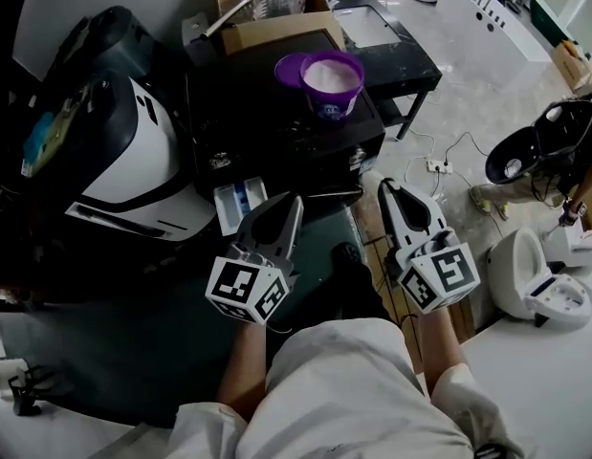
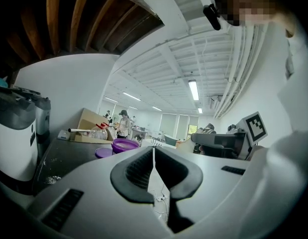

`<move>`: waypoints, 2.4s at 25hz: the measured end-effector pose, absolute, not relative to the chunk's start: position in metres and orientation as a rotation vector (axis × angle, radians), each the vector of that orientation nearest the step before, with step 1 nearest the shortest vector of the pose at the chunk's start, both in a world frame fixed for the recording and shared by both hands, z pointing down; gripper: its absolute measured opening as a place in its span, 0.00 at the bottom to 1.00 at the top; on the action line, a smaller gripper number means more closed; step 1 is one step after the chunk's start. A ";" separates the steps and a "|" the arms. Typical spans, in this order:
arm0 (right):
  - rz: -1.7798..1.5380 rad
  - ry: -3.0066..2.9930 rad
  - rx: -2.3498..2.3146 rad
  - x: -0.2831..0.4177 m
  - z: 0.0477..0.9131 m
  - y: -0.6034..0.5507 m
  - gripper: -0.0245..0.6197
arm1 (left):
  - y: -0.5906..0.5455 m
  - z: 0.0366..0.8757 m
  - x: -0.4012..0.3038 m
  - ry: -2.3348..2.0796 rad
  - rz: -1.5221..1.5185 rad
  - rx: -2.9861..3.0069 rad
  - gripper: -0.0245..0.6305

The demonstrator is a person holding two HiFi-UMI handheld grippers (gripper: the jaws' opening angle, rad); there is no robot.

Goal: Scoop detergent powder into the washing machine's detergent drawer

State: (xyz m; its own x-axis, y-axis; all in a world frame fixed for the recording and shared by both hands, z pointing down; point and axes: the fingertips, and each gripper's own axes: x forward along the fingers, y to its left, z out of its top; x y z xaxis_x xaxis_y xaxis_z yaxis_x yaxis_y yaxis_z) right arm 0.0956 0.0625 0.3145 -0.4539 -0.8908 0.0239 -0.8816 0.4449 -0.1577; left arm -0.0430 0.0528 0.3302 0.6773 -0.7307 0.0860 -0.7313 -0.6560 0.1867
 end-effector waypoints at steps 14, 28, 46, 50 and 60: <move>-0.231 2.671 -1.546 0.108 0.310 -0.016 0.06 | -0.014 0.328 -0.029 -1.244 0.002 2.644 0.08; -0.262 2.714 -1.453 0.121 0.313 -0.090 0.06 | -0.070 0.328 -0.017 -1.336 0.019 2.591 0.08; -0.312 2.810 -1.329 0.137 0.334 -0.174 0.06 | -0.121 0.340 0.007 -1.452 0.046 2.503 0.08; -0.328 2.824 -1.310 0.139 0.337 -0.190 0.06 | -0.130 0.342 0.010 -1.476 0.052 2.483 0.08; -0.333 2.880 -1.268 0.137 0.349 -0.221 0.06 | -0.143 0.347 0.019 -1.514 0.059 2.451 0.08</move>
State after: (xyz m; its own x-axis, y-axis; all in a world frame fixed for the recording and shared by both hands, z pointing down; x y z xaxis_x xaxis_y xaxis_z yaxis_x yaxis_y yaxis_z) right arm 0.1372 -0.2214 0.3486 -0.6785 -0.7270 0.1054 -0.7319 0.6566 -0.1824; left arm 0.0189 -0.1432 0.3474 0.4563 -0.8736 0.1695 -0.8841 -0.4234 0.1978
